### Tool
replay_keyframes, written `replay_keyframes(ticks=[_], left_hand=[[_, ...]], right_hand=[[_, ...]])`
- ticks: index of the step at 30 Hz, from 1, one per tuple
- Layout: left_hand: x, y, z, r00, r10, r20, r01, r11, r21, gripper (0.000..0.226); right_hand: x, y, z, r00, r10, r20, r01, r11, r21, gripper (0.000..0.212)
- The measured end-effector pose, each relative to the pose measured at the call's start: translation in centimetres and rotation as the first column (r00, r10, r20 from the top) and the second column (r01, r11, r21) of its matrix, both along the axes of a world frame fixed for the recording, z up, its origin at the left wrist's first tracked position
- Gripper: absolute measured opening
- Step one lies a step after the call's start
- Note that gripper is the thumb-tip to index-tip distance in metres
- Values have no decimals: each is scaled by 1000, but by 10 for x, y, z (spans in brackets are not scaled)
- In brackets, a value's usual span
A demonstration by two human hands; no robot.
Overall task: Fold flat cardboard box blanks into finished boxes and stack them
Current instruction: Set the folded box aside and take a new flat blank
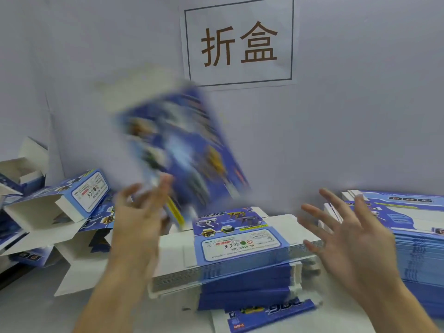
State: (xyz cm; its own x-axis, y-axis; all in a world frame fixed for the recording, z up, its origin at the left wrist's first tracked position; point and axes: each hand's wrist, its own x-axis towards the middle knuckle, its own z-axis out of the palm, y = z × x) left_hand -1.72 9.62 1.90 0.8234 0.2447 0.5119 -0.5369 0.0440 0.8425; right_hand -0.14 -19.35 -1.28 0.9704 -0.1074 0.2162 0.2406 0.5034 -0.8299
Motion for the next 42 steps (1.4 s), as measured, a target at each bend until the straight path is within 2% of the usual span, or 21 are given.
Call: replay_keyframes(ticks=[1, 2, 3, 6, 8, 10, 11, 16, 21, 23, 25, 27, 30, 32, 34, 36, 37, 38, 39, 41, 42], left_hand=[[1, 9, 2, 987, 158, 31, -158, 987, -6, 124], [2, 14, 4, 968, 250, 17, -250, 963, 97, 127], [3, 15, 2, 957, 290, -9, -282, 934, 219, 120], [13, 5, -16, 955, 281, -96, -203, 854, 479, 87], [22, -10, -35, 945, 306, -114, -113, 634, 765, 82], [30, -20, -53, 930, 323, -177, 21, 434, 901, 75], [32, -22, -58, 917, 343, -201, 60, 381, 922, 70], [35, -20, -53, 926, 331, -184, 76, 313, 947, 48], [26, -17, -42, 929, 292, -225, 114, 353, 929, 33], [19, -22, -34, 940, 318, -125, 18, 319, 948, 28], [12, -33, -28, 939, 337, 67, -166, 276, 947, 36], [4, -49, -22, 963, 230, 143, -216, 333, 918, 42], [-8, -71, -18, 998, -22, -57, 61, 395, 917, 49], [-5, -75, -20, 991, -70, -118, 137, 481, 866, 44], [-5, -71, -15, 1000, -20, 17, 1, 677, 736, 34], [-3, -60, -10, 981, 148, 124, -192, 819, 541, 55], [-2, -53, -9, 981, 183, 66, -193, 879, 436, 74], [-2, -48, -7, 990, 138, -28, -121, 936, 329, 87], [-4, -46, -6, 996, 21, -89, 2, 970, 242, 86], [-7, -45, -4, 980, -167, -109, 182, 973, 143, 58], [-9, -47, -4, 975, -196, -108, 208, 972, 109, 42]], right_hand=[[1, 1, -1, 1000, -5, -8, 5, 1000, -14, 52], [2, 3, -1, 1000, -17, -11, 17, 999, -39, 50], [2, 7, -2, 1000, -25, -17, 23, 997, -76, 48], [1, 20, -3, 996, -71, -60, 52, 960, -274, 35], [2, 24, -7, 991, -103, -81, 58, 901, -429, 24], [3, 29, -9, 990, -102, -93, 38, 850, -526, 20], [4, 30, -10, 990, -99, -100, 27, 832, -553, 19], [8, 32, -14, 989, -85, -123, -9, 790, -613, 20], [9, 34, -18, 979, -24, -203, -113, 767, -632, 23], [7, 39, -18, 973, 29, -229, -159, 806, -571, 32], [6, 48, -16, 972, 87, -218, -180, 874, -452, 42], [6, 58, -12, 984, 78, -159, -124, 945, -303, 47], [7, 57, -9, 989, -130, -66, 118, 979, -166, 25], [4, 44, -5, 981, -186, -54, 178, 976, -129, 11], [-3, 29, 0, 995, -100, 3, 100, 993, -58, 20], [-12, 16, 5, 997, 28, 77, -25, 999, -47, 36], [-15, 10, 6, 989, 107, 100, -99, 992, -75, 43], [-16, 7, 6, 978, 180, 110, -170, 981, -96, 47], [-18, 8, 6, 969, 221, 110, -208, 971, -118, 47], [-22, 14, 8, 966, 208, 153, -188, 973, -131, 31], [-23, 17, 10, 965, 170, 201, -144, 980, -137, 38]])
